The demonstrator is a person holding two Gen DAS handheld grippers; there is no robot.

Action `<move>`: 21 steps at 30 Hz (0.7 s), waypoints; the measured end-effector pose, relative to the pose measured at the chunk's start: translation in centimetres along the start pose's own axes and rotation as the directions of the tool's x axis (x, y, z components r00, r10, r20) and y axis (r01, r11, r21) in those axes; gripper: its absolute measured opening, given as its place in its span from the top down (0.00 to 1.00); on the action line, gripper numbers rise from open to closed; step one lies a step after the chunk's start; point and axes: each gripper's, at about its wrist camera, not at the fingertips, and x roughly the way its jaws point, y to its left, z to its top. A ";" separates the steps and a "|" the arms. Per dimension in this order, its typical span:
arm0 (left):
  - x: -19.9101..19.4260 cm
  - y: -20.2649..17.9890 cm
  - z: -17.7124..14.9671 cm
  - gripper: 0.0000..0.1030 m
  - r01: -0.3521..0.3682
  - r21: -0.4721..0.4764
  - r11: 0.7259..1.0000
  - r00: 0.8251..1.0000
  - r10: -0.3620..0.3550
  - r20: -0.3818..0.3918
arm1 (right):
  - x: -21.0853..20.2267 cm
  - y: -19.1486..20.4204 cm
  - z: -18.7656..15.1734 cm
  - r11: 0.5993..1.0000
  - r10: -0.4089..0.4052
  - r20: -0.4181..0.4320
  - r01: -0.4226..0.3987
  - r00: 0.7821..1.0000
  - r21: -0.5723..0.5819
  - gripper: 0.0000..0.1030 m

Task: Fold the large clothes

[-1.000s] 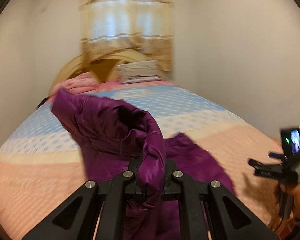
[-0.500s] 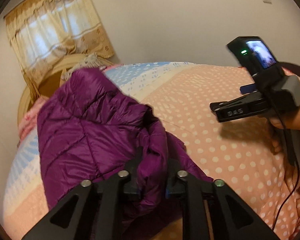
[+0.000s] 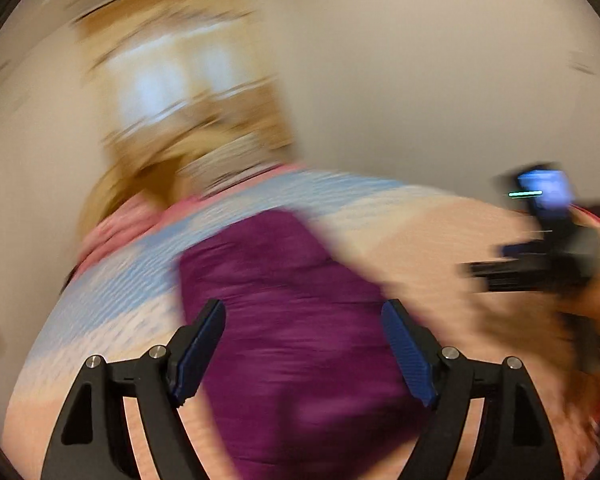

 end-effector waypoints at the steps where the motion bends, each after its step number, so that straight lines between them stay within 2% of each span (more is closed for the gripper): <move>1: 1.7 2.5 0.1 0.22 -0.071 -0.054 0.996 0.997 0.068 -0.044 | -0.2 0.8 0.8 1.000 0.010 0.004 -0.010 1.000 -0.006 0.42; 3: 5.0 6.6 0.0 0.22 -0.173 -0.144 0.974 0.979 0.154 -0.132 | -0.8 3.3 2.7 0.999 0.029 0.026 -0.028 0.999 -0.025 0.43; 5: 7.7 9.9 -0.2 0.22 -0.262 -0.226 0.938 0.951 0.212 -0.223 | -1.6 6.5 4.7 0.997 0.052 0.044 -0.050 0.998 -0.051 0.43; 6: 8.4 11.2 -0.3 0.22 -0.285 -0.268 0.920 0.945 0.222 -0.241 | -2.0 7.8 5.4 0.996 0.064 0.054 -0.060 0.997 -0.059 0.43; 8: 9.4 12.6 -0.5 0.22 -0.281 -0.332 0.901 0.946 0.202 -0.252 | -2.7 10.4 6.7 0.995 0.072 0.072 -0.066 0.995 -0.080 0.43; 10: 10.4 13.6 -0.6 0.22 -0.303 -0.396 0.867 0.941 0.208 -0.266 | -3.2 13.1 8.0 0.992 0.076 0.078 -0.068 0.994 -0.102 0.43; 14: 12.1 14.5 -0.6 0.22 -0.313 -0.487 0.816 0.938 0.186 -0.292 | -2.3 17.6 9.8 0.994 0.075 0.070 -0.069 0.995 -0.082 0.43; 16: 12.2 14.0 -0.5 0.22 -0.300 -0.498 0.814 0.942 0.171 -0.289 | -1.2 18.9 9.8 0.996 0.046 0.074 -0.040 0.996 -0.079 0.43; 18: 13.3 13.5 0.0 0.21 -0.287 -0.484 0.827 0.946 0.165 -0.279 | 1.0 19.8 9.0 0.995 0.032 0.044 -0.028 0.999 -0.093 0.43; 21: 14.5 12.6 -0.2 0.21 -0.229 -0.469 0.853 0.956 0.107 -0.272 | 3.1 18.7 7.2 0.998 0.003 0.022 -0.002 1.000 -0.069 0.44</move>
